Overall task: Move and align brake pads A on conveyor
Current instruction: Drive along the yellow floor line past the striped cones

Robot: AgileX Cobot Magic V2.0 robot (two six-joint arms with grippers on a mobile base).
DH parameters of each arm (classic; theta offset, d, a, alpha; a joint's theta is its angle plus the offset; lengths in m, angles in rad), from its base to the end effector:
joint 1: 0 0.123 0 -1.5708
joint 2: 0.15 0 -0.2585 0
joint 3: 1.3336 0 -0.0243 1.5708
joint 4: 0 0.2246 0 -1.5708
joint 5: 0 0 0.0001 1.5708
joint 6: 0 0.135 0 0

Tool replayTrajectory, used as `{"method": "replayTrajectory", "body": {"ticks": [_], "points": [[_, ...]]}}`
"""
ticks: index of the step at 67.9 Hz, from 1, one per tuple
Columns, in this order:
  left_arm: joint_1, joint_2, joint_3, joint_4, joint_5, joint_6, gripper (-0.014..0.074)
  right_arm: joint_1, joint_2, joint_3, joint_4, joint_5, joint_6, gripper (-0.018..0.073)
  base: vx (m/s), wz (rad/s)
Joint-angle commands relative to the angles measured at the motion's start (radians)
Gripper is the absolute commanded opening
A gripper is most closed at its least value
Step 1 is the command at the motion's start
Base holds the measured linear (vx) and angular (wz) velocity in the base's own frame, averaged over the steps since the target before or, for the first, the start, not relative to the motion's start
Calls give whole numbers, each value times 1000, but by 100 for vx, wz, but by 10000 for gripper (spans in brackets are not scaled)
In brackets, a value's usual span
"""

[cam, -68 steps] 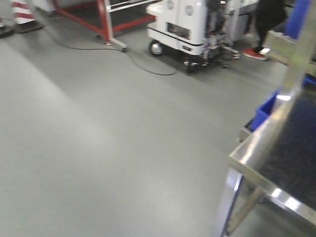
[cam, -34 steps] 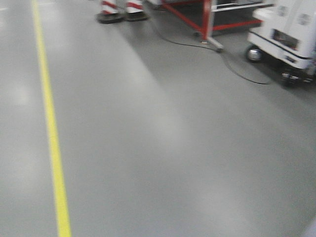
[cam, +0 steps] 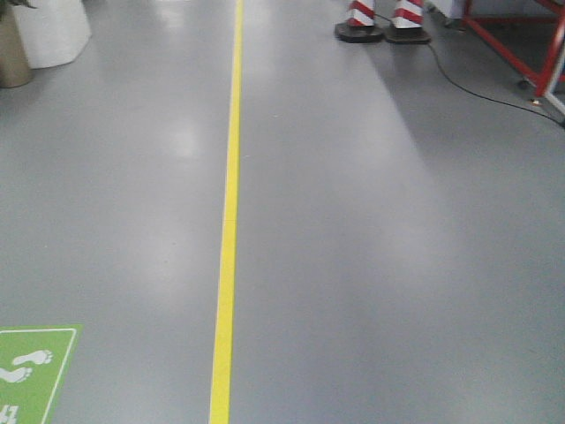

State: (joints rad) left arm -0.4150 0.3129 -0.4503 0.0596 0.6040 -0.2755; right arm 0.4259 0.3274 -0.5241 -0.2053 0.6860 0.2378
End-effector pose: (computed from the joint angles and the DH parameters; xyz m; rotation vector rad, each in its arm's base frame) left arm 0.1003 -0.0392 0.2622 0.1629 1.9626 -0.3896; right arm 0.1009 0.0266 0.2768 -0.2558 1.9479 0.2041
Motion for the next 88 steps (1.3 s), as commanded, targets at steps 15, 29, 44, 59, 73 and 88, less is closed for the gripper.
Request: {"method": "replayTrajectory", "body": {"ticks": [15, 29, 44, 59, 73, 88], "points": [[-1, 9, -29, -2, -88, 0, -6, -6, 7, -28, -19, -87, -8, -4, 13, 25], [-1, 9, -29, -2, -88, 0, -6, -6, 7, -28, -19, -87, -8, -4, 24, 5], [-1, 9, -29, -2, -88, 0, -6, -6, 7, -28, -19, -87, -8, -4, 39, -7], [-1, 9, -29, -2, -89, 0, -6, -6, 7, -28, -19, -87, -8, -4, 51, -7], [-1, 9, -29, -2, -89, 0, -6, -6, 7, -28, -19, -88, -8, -4, 56, -6], [-1, 9, -29, -2, -89, 0, -6, -6, 7, -28, -19, -88, -8, -4, 60, -2]]}}
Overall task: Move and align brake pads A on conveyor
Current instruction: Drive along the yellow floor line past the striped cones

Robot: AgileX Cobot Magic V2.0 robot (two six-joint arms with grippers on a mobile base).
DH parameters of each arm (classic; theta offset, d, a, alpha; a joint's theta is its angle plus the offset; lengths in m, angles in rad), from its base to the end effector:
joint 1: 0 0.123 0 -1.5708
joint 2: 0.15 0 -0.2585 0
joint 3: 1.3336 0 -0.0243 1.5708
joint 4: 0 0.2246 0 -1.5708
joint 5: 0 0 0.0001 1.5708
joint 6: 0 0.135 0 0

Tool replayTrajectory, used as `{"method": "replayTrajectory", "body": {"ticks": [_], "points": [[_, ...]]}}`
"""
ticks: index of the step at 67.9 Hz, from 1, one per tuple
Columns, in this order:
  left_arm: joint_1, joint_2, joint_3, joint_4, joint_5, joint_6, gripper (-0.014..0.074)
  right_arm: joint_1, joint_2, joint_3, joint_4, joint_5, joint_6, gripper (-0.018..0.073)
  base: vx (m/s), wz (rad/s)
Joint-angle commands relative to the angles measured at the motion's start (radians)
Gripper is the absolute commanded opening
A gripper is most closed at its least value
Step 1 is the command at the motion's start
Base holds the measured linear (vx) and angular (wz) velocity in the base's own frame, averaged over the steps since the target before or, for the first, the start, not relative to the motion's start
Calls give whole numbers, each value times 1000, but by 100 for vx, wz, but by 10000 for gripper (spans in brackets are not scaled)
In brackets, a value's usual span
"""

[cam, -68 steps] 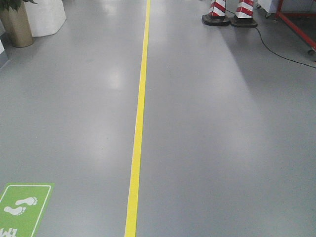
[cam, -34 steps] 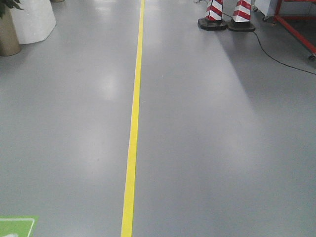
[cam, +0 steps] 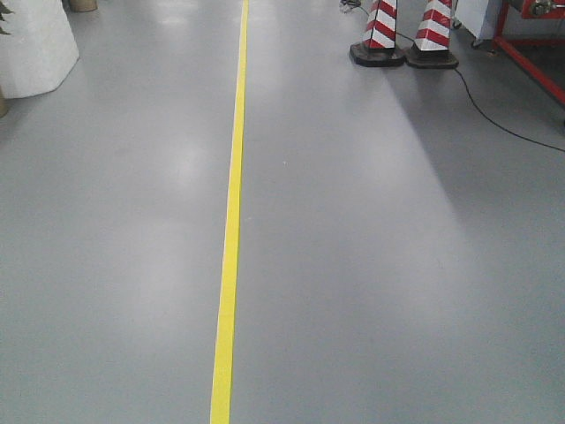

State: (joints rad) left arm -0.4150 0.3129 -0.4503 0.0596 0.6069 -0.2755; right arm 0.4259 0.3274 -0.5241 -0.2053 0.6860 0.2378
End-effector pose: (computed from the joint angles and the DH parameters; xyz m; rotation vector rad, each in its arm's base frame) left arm 0.1002 -0.0391 0.2618 0.1630 1.9655 -0.3887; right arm 0.1009 0.0266 0.2768 -0.2558 1.9479 0.2041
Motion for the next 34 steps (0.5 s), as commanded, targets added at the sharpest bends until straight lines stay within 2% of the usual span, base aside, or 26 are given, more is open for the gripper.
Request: {"method": "replayTrajectory", "body": {"ticks": [1, 34], "points": [[-1, 9, -29, -2, -91, 0, -6, -6, 7, -28, -19, -88, -8, -4, 63, 0], [-1, 9, -29, -2, -92, 0, -6, -6, 8, -28, -19, -88, -8, -4, 69, 7]]}}
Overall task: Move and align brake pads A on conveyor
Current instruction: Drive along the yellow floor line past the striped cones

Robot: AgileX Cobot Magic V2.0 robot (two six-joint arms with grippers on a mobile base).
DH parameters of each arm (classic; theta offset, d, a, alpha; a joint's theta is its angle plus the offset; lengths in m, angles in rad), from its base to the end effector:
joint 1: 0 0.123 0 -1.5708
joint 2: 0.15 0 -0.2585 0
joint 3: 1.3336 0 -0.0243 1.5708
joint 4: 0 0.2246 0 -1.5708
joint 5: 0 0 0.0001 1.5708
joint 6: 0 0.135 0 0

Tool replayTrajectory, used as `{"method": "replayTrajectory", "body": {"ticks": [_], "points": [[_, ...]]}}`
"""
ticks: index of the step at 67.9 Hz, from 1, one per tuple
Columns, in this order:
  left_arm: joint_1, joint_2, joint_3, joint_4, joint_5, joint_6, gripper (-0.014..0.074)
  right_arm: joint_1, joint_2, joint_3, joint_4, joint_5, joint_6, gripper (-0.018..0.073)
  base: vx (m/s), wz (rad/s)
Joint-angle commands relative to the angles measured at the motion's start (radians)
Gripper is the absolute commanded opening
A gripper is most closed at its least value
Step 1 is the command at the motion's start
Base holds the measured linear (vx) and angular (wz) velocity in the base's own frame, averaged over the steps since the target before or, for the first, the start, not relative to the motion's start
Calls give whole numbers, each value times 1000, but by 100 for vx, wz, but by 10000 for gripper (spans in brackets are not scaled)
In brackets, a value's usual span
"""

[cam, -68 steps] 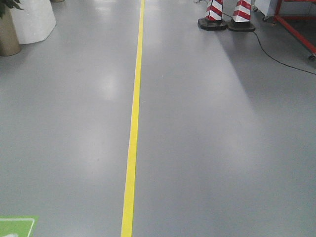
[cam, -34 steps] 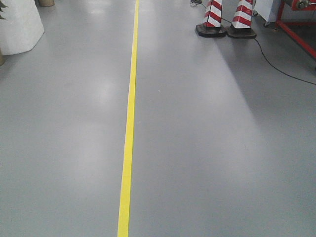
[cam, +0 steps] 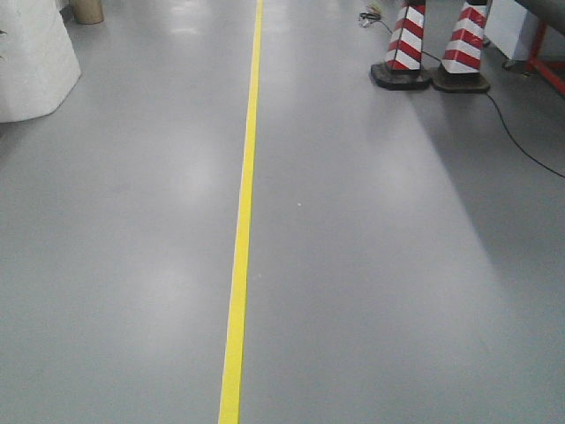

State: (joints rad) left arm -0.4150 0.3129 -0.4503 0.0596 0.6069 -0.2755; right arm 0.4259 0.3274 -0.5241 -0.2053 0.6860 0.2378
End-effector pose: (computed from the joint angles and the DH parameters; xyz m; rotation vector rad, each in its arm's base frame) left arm 0.1002 -0.0391 0.2618 0.1630 1.9655 -0.3887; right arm 0.1009 0.0266 0.2768 -0.2558 1.9479 0.2041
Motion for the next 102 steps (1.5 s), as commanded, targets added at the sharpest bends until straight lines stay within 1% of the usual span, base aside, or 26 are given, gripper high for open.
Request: {"method": "replayTrajectory", "body": {"ticks": [1, 102], "points": [[-1, 9, -29, -2, -92, 0, -6, -6, 8, -28, -19, -88, -8, -4, 72, 13], [-1, 9, -29, -2, -92, 0, -6, -6, 9, -28, -19, -87, -8, -4, 79, 0]]}}
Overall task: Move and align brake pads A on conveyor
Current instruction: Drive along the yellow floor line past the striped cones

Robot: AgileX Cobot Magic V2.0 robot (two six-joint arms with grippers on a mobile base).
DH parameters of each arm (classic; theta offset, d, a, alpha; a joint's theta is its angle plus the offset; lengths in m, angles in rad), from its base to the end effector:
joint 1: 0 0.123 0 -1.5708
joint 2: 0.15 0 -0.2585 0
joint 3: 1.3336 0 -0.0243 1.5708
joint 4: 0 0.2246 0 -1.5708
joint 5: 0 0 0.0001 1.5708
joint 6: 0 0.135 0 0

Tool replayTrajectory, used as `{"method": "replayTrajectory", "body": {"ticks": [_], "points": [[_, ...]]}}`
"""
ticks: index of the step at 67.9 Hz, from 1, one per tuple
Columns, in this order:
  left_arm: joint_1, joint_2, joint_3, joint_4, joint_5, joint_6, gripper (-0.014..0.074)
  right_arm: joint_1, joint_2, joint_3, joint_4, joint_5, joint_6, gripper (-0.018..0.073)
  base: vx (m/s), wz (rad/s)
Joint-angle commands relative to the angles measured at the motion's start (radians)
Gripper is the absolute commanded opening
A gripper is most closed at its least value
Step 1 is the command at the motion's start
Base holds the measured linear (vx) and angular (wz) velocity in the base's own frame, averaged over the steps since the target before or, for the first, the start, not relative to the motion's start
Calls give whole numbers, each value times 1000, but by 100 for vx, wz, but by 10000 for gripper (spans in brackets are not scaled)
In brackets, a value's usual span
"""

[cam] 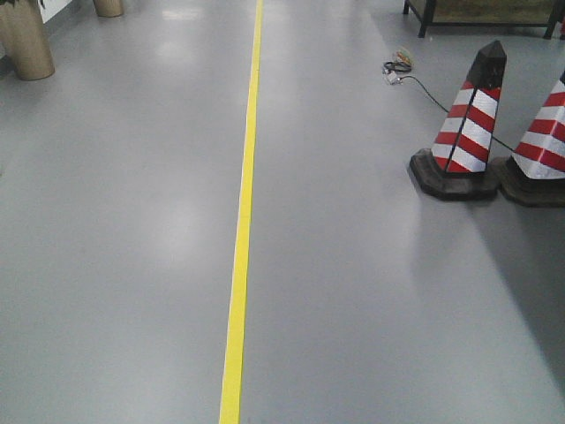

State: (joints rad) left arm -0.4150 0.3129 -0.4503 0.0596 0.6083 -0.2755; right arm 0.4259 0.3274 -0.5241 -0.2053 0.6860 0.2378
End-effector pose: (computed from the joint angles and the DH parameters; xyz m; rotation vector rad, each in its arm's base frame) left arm 0.1001 -0.0391 0.2616 0.1631 1.9669 -0.3883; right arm 0.1009 0.0266 0.2768 -0.2558 1.9479 0.2041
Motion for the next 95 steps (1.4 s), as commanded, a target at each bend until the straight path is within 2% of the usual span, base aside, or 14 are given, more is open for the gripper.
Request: {"method": "replayTrajectory", "body": {"ticks": [1, 61, 95], "points": [[-1, 9, -29, -2, -93, 0, -6, -6, 9, -28, -19, -88, -8, -4, 80, -3], [-1, 9, -29, -2, -94, 0, -6, -6, 6, -28, -19, -88, -8, -4, 76, -6], [-1, 9, -29, -2, -93, 0, -6, -6, 6, -28, -19, -88, -8, -4, 64, -1]]}}
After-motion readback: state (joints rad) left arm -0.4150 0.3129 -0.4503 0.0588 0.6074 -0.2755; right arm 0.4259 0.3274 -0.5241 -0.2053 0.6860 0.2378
